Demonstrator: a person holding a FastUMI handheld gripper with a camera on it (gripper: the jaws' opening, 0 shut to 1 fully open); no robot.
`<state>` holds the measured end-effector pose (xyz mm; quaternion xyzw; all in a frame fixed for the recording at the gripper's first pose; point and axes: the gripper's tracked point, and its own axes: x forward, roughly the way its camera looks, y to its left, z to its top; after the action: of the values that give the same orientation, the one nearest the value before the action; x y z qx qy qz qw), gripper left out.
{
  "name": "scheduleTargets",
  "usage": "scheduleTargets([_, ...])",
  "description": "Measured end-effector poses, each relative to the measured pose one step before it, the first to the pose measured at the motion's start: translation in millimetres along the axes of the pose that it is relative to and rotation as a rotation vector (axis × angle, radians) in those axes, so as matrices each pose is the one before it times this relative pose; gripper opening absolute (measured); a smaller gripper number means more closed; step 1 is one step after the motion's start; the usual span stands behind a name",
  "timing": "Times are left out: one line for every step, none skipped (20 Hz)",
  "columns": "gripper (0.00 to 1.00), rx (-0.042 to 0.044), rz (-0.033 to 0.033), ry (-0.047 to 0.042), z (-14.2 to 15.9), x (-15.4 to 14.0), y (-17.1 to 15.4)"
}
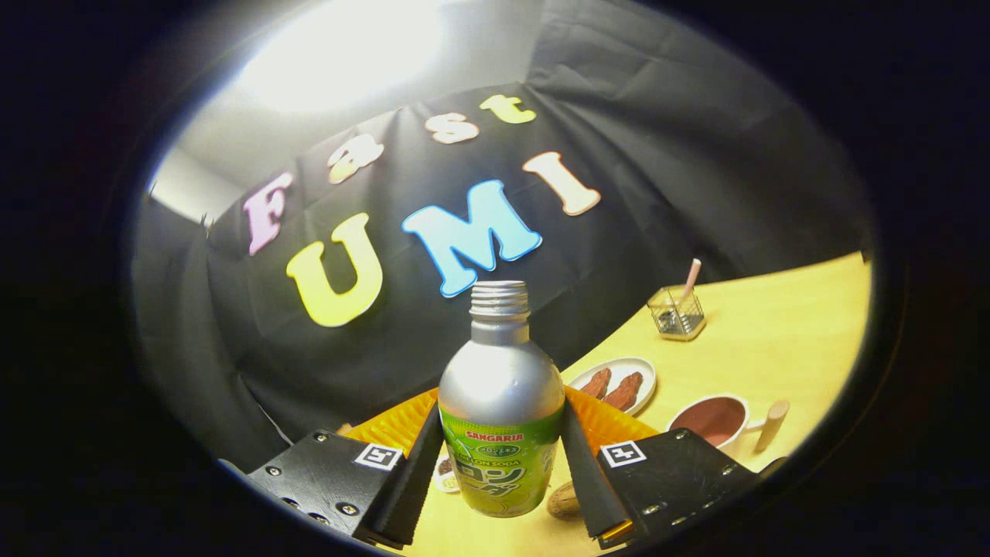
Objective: Take the bottle from table, then pour the juice into the cup, finally place the bottle on the coaster
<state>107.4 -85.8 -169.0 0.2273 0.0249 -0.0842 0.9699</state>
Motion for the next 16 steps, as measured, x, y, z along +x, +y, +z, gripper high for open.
scheduleTargets([0.78, -0.06467, -0.00777, 0.00611, -1.97, 0.32, 2.68])
scheduleTargets([0.78, -0.06878, -0.01219, 0.00816, -0.82, -0.45, 2.42])
scheduleTargets([0.78, -0.07854, -0.00980, 0.00139, -0.97, 1.06, 3.22])
scheduleTargets([0.78, -0.08494, -0.00968, -0.00527, 1.97, -0.14, 3.26])
scheduleTargets([0.79, -0.08472, -0.00082, -0.00451, 1.48, 1.26, 2.90])
scheduleTargets([0.79, -0.06206, 0.01536, -0.00281, -1.92, 1.85, 4.94])
scheduleTargets([0.79, -0.04232, 0.00754, 0.01072, -7.62, 3.12, 1.90])
scheduleTargets([0.79, -0.02162, 0.00689, 0.01232, -6.90, 1.67, 1.76])
scheduleTargets([0.79, -0.00722, 0.00868, 0.00658, -7.27, 2.54, 4.42])
scheduleTargets([0.79, 0.00423, 0.01127, -0.00440, -4.41, 2.63, 4.12])
scheduleTargets([0.79, 0.01000, 0.00534, -0.00981, -4.74, 3.63, 2.69])
scheduleTargets([0.79, 0.00466, -0.00399, -0.00742, -4.71, 2.40, -1.68])
scheduleTargets([0.79, -0.00617, -0.00812, -0.00390, -2.88, 1.59, -2.26])
scheduleTargets([0.79, -0.00797, -0.00952, -0.00090, -3.14, 3.71, -3.26])
scheduleTargets([0.79, -0.00318, 0.00137, 0.00309, -4.43, 3.85, -0.90])
scheduleTargets([0.79, 0.00559, 0.00375, 0.00270, -4.64, 3.45, 0.29])
